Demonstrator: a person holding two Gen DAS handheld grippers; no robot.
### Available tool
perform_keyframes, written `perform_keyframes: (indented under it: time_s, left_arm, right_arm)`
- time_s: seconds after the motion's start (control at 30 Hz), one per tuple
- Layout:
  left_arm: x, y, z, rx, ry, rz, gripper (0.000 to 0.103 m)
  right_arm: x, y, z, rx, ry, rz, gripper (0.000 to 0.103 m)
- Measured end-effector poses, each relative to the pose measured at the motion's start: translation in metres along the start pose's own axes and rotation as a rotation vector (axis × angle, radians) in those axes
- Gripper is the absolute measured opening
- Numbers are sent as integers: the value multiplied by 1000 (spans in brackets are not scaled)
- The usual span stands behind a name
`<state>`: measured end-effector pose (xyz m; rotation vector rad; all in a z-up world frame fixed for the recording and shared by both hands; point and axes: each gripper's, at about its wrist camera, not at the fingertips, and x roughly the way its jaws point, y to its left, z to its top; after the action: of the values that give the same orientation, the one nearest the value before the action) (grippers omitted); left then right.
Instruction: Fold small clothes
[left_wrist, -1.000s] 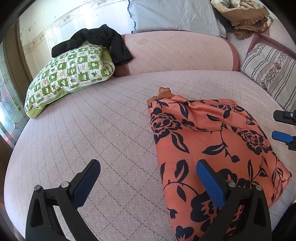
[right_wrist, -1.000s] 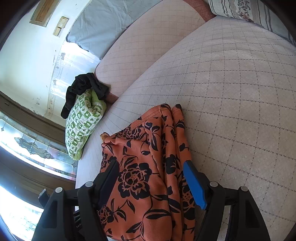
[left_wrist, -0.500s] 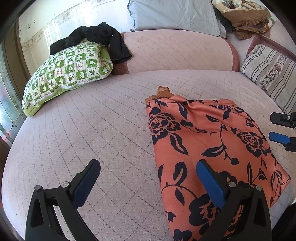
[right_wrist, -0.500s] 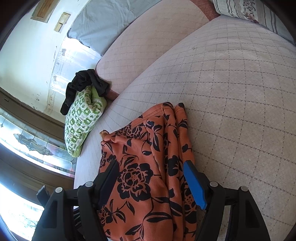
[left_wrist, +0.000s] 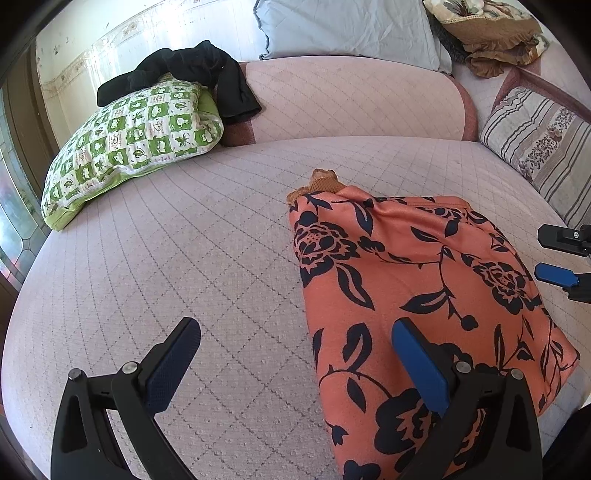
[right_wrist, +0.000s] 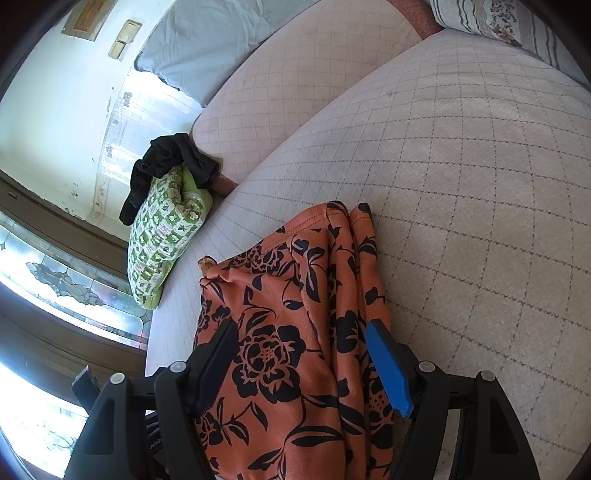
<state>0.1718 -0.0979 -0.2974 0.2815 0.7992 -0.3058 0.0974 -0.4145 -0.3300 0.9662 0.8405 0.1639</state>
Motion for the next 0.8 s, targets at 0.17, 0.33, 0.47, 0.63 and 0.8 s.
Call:
perform_keyframes:
  time_s: [0.17,0.33,0.47,0.63,0.8]
  left_arm:
    - [1,1,0,-7,9,-7,103]
    - [1,0,0,-4,11,-10,103]
    - [1,0,0,-4,12,-8,103]
    - [1,-1,0,-2,13,-6,103]
    - [1,-1,-1,0,14,-5,103]
  right_arm:
    - [1,-1,1,5,4,-4,75]
    - [3,-5,1,16,13,-10,75]
    - [2,-6,2,23,12,-11,75]
    - [1,-7,2,23,15,-11,75]
    - [1,-6,1,24,16,-12,75]
